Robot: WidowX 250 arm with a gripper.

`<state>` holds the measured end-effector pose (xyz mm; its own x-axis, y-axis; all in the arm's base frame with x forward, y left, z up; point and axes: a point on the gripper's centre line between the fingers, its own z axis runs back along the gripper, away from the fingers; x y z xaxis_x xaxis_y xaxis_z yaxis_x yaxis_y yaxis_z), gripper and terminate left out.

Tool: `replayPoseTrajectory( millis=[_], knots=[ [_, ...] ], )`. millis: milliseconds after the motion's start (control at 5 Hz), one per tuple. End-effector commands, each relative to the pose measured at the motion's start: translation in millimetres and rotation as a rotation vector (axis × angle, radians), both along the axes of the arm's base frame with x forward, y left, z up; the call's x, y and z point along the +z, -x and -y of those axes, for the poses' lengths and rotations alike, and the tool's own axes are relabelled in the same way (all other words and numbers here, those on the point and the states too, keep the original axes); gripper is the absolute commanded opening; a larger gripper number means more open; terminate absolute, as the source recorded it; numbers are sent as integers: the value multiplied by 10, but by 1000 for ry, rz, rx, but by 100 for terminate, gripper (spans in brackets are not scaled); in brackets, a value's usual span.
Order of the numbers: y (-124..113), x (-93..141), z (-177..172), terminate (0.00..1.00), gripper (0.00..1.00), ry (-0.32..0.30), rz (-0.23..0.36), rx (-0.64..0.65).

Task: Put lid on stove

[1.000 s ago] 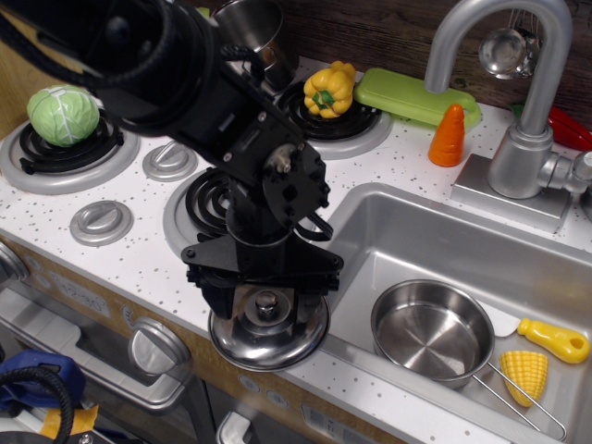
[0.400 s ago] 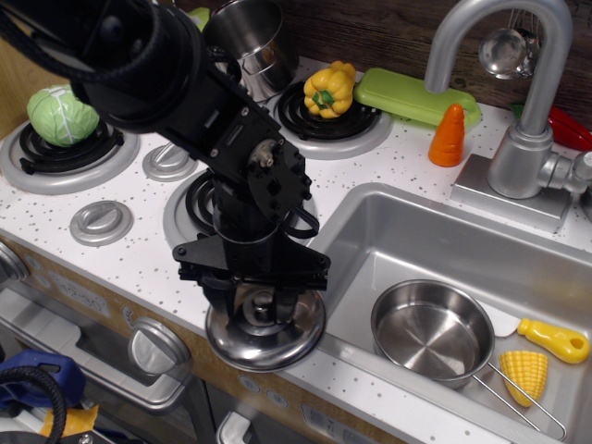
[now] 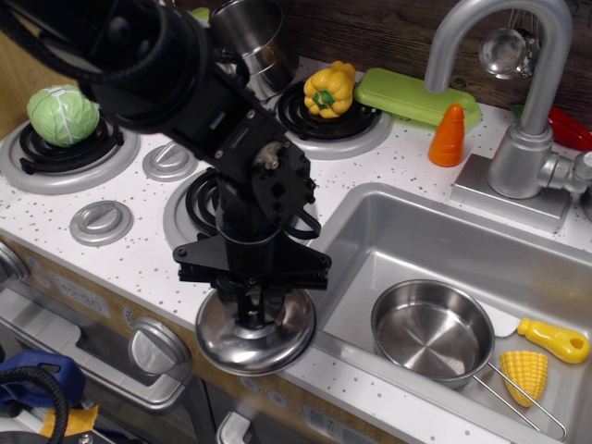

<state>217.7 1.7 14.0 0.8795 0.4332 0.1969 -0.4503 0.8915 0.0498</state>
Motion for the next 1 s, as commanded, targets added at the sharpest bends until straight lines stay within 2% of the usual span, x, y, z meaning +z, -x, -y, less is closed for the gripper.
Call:
replayPoseTrajectory(
  millis=[0, 200, 400, 600, 800],
  knots=[
    [-91, 282, 44, 0, 0, -37, -13, -6],
    [-133, 461, -93, 0, 0, -80, -44, -51],
    [-259, 589, -325, 0, 0, -100, -45, -101],
    [-463, 570, -625, 0, 0, -97, -7, -190],
    [-659, 478, -775, 0, 0, -93, 47, -237]
  ],
)
